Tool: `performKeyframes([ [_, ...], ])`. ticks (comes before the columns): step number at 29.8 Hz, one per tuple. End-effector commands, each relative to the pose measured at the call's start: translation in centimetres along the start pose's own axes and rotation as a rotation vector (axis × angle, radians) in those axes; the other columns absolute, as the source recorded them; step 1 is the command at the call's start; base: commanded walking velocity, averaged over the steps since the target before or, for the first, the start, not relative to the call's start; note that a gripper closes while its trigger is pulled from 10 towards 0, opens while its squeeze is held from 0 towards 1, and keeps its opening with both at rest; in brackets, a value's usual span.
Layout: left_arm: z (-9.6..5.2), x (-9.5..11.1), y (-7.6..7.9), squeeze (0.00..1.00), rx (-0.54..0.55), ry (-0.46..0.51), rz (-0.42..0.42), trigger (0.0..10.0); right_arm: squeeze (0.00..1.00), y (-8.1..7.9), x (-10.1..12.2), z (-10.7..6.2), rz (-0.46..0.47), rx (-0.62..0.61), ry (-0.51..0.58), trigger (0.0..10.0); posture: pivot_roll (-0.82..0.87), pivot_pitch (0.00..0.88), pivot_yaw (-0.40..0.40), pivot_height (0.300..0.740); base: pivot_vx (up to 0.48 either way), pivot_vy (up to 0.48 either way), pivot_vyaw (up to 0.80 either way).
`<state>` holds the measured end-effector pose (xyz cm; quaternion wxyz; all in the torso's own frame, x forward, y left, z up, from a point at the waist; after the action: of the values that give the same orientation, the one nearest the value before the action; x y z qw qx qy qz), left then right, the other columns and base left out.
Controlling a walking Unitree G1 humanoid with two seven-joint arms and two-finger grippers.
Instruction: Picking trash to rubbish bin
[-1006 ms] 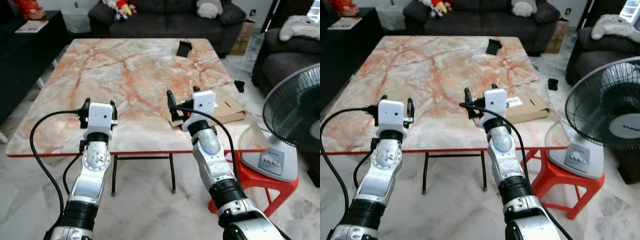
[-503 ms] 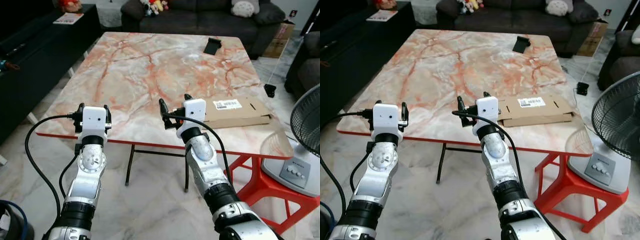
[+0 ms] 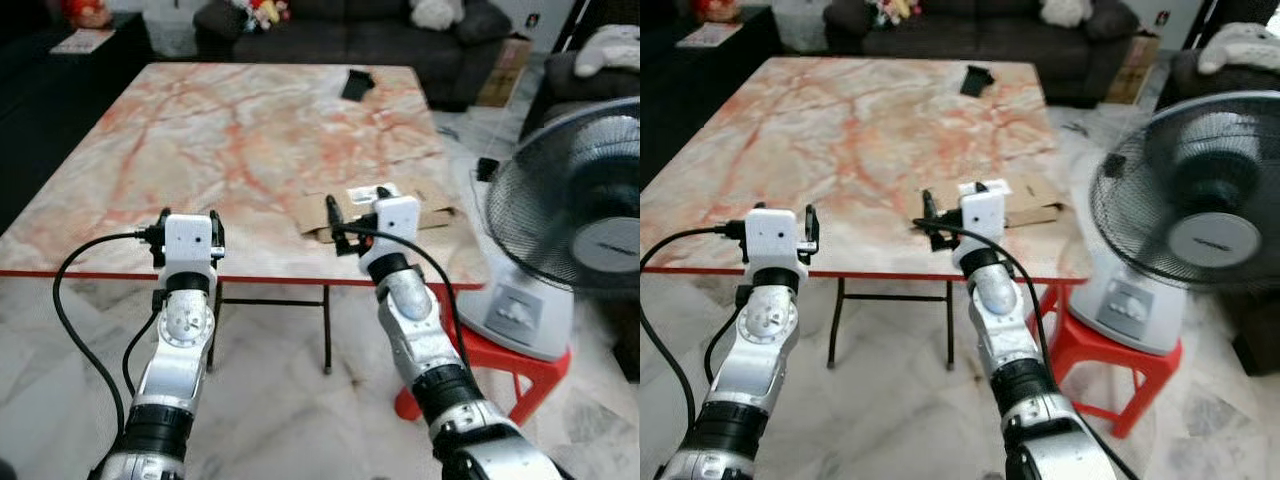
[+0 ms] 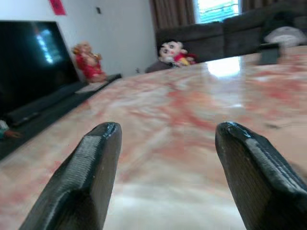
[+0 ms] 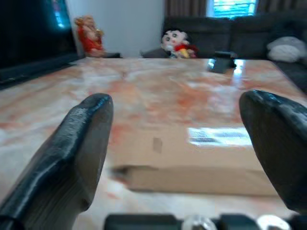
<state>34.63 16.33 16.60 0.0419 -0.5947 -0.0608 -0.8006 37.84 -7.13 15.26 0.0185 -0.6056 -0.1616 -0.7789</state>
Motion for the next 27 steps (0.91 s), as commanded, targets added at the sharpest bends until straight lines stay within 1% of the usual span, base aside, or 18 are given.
performKeyframes([
  [1, 0.14, 0.12, -0.58, 0.00, 0.008, 0.005, 0.000, 10.0, 0.00, -0.49, 0.51, 0.26, 0.014, 0.012, 0.017, 10.0, 0.09, 0.102, -0.024, 0.740, 0.000, 0.000, 0.00],
  [8, 0.41, 0.12, -0.52, 0.00, 0.025, 0.003, -0.030, 10.0, 0.00, -0.64, 0.65, 0.24, 0.002, 0.028, 0.027, 10.0, 0.08, 0.080, -0.031, 0.740, 0.000, 0.000, 0.00],
  [14, 0.41, 0.08, -0.58, 0.00, 0.031, 0.002, -0.032, 10.0, 0.00, -0.54, 0.77, 0.35, 0.006, 0.027, 0.029, 10.0, 0.08, 0.073, -0.034, 0.740, 0.000, 0.000, 0.00],
  [23, 0.46, 0.09, -1.17, 0.00, 0.048, 0.007, -0.031, 10.0, 0.00, -1.04, 0.97, 0.48, 0.013, 0.048, 0.034, 10.0, 0.09, 0.052, -0.043, 0.740, 0.278, 0.000, 0.00],
  [27, 0.47, 0.05, -1.18, 0.00, 0.048, 0.008, -0.031, 10.0, 0.00, -1.04, 0.95, 0.48, 0.021, 0.049, 0.034, 10.0, 0.09, 0.048, -0.043, 0.740, 0.288, 0.000, 0.00],
])
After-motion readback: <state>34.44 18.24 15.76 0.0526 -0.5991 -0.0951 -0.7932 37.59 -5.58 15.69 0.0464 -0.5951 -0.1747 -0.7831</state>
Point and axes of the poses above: a point about 5 cm out from each wrist's last joint towards the gripper, its own z axis pointing out of the wrist towards the gripper, its own x axis along the axis of the wrist's last joint, y = z × x, the point moved 2 cm from there along z, pointing out of the wrist towards the gripper, and after that the axes turned 14 degrees about -z, right-handed, at the moved point
